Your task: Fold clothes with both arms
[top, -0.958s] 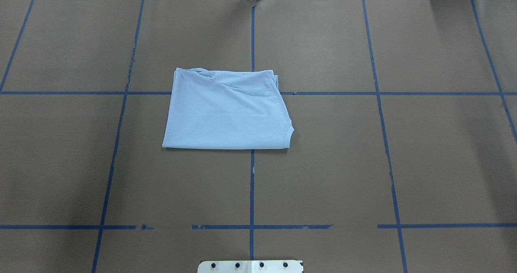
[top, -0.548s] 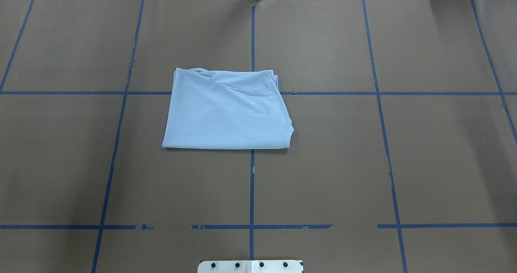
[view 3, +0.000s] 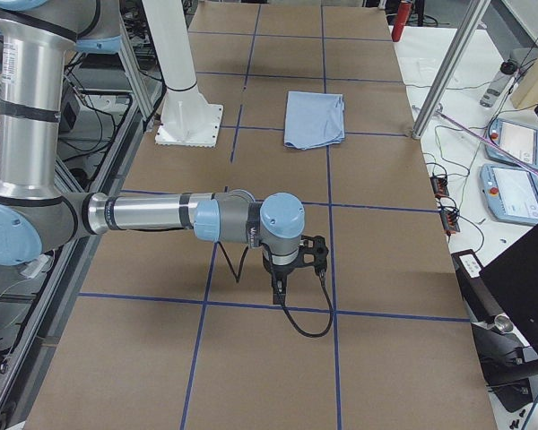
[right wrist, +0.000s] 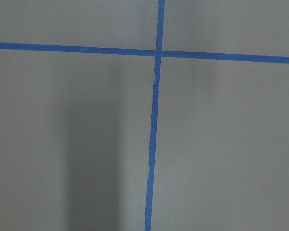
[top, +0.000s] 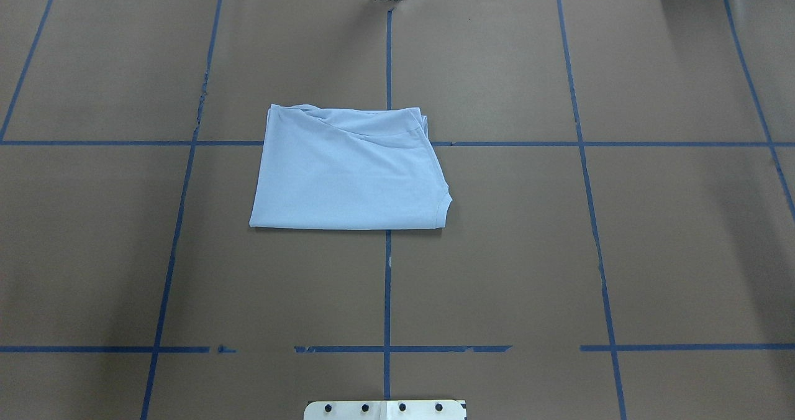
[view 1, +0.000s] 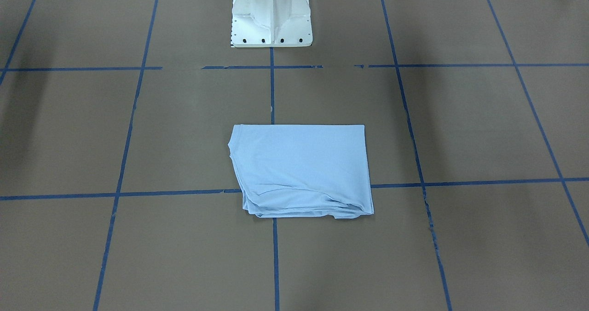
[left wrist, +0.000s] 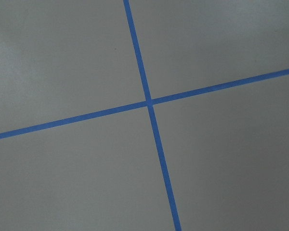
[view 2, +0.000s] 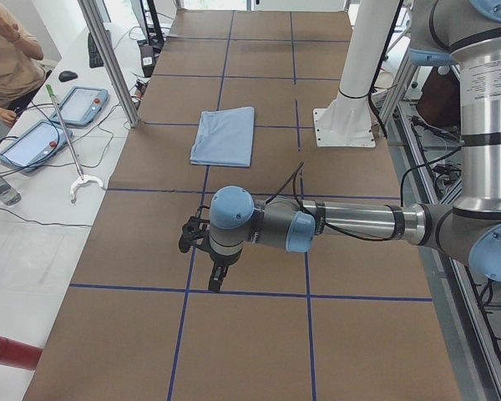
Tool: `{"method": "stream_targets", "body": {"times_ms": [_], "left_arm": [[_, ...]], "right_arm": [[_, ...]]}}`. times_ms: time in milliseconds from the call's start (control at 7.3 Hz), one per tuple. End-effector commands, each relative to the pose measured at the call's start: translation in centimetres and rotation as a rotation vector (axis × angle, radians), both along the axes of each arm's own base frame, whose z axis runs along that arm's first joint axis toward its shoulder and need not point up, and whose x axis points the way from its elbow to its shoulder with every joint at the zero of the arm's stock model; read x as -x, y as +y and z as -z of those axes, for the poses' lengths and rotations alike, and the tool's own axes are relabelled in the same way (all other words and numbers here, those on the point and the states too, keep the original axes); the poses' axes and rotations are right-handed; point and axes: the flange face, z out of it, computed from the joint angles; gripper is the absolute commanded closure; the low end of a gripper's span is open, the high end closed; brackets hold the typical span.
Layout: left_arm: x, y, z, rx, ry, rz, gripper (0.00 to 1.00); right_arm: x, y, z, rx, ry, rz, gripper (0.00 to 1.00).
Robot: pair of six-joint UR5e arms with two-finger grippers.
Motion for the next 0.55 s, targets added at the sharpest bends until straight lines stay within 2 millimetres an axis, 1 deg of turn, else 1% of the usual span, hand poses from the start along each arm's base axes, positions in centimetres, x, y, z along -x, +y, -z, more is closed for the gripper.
{"method": "stream_targets", "body": {"times_ms": [0, 137, 274, 411], "left_arm": [[-0.02, 0.02, -0.16, 0.004, 0.000, -0.001, 0.00], [-0.04, 0.07, 0.01, 0.000, 0.001, -0.002, 0.00], [-0.12, 0.74, -0.49, 0.010, 0.001, -0.004, 0.00], [-0.19, 0.96, -0.87, 0.019, 0.000, -0.006, 0.00]], "right_arm": [[0.03, 1.02, -0.54, 0.010, -0.002, 0.005, 0.00], [-0.01, 1.13, -1.00, 0.016, 0.004, 0.008, 0.00], [-0.02, 1.25, -0.92, 0.014, 0.006, 0.008, 0.00], [0.07, 1.37, -1.36, 0.030, 0.002, 0.005, 0.00]]}}
